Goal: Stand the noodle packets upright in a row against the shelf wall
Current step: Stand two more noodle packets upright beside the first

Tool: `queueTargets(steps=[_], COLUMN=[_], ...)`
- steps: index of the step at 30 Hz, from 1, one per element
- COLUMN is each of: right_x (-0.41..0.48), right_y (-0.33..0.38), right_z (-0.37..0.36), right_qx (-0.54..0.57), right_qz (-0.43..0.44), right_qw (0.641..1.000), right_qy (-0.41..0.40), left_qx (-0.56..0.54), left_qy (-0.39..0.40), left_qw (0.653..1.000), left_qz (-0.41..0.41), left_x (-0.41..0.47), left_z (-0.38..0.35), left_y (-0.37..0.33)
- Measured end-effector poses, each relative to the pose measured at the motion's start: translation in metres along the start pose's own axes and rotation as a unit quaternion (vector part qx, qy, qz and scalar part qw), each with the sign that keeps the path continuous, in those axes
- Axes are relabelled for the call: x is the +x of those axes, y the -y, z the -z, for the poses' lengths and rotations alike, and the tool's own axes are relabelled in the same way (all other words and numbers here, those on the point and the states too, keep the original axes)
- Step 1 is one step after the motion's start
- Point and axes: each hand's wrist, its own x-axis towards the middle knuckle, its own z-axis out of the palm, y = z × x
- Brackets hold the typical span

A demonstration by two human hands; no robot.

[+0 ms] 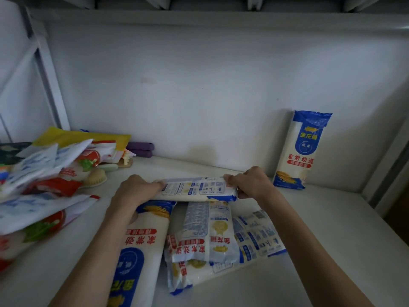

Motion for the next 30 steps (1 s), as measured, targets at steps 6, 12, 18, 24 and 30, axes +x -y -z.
queueTargets(steps=[6, 12, 18, 24, 30], right_x=[0.002, 0.004, 0.007, 0.017, 0.029], right_y=[-0.002, -0.005, -0.011, -0.017, -0.033], right_z=[-0.004, -0.001, 0.014, 0.04, 0.06], right_qx=[0.053, 0.097, 0.109, 0.161, 0.24], right_qz=[-0.03, -0.036, -0.005, 0.011, 0.018], right_qw=[0.998, 0.993, 0.99, 0.983, 0.97], right_qy=[0.033, 0.052, 0.085, 0.086, 0.04], left_qx=[-0.018, -0.101, -0.214, -0.239, -0.21], left_qy=[-0.021, -0.044, -0.044, -0.042, -0.034], left_qw=[1.0, 0.994, 0.975, 0.953, 0.933], left_qz=[-0.012, 0.007, -0.052, -0.183, -0.292], left_x=[-0.003, -0.004, -0.001, 0.0, 0.0], left_z=[-0.004, -0.005, -0.002, -0.008, -0.019], left_y=[-0.004, -0.006, -0.013, -0.042, -0.093])
